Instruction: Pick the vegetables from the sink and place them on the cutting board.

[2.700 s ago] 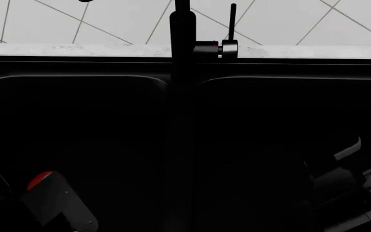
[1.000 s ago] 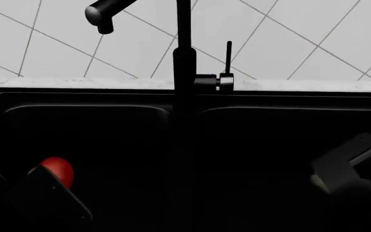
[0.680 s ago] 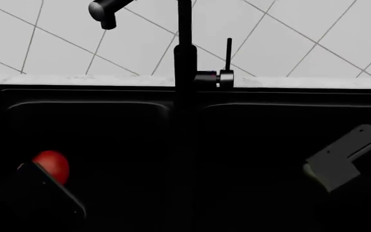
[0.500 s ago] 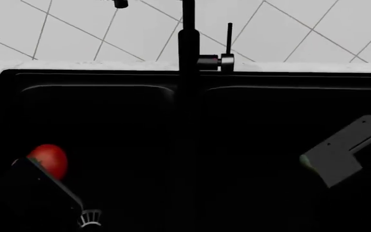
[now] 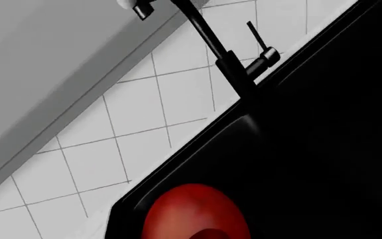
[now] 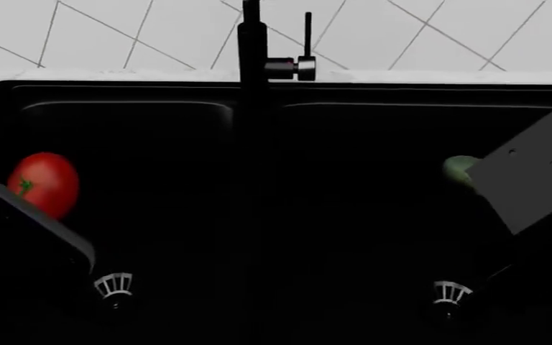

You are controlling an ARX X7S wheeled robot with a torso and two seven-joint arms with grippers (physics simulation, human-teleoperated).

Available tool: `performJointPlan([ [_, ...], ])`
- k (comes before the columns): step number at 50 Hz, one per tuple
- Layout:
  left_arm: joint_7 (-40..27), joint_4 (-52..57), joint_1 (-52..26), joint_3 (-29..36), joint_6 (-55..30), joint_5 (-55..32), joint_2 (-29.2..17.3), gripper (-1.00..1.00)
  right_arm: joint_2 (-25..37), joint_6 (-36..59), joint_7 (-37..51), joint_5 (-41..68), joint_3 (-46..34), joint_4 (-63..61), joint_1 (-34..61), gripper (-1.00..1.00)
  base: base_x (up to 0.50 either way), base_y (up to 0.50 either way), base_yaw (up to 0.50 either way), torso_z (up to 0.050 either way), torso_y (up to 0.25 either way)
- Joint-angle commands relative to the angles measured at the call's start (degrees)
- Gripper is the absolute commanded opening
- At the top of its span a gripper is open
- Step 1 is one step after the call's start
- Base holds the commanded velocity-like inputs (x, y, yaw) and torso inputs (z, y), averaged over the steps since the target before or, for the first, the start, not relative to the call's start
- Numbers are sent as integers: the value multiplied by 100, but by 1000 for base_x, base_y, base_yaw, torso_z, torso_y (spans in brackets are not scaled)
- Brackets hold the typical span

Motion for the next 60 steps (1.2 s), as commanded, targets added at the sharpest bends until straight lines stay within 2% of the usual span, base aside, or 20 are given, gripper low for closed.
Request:
performJointPlan([
  [1,-154,255,-95,-355,-42,-249,125,-100,592,136,1742,2375,8,-180,671,-100,0,-500,0,0,0],
  [9,-193,476,-146,-479,-231,-429,156,-100,898,108,2556,3610,-28,-286,1003,-100,0,-500,0,0,0],
  [18,-232,778,-191,-692,-430,-715,254,-100,1116,61,3126,4506,-49,-323,1344,-100,0,-500,0,0,0],
  [26,-251,916,-251,-739,-492,-856,360,-100,1231,-19,3337,4779,-207,-233,1641,-100,0,-500,0,0,0],
  [40,-350,1267,-103,-857,-524,-1136,500,-100,1323,-410,3618,4959,-200,-242,1482,-100,5,-500,0,0,0],
  [52,-468,1459,-191,-915,-665,-1349,584,-100,1534,-607,3837,5327,1,-321,1444,-100,32,-500,0,0,0],
  [60,-575,1751,-82,-1243,-717,-1755,717,-100,1861,-1215,3940,5497,359,-444,1018,-100,53,-500,0,0,0],
])
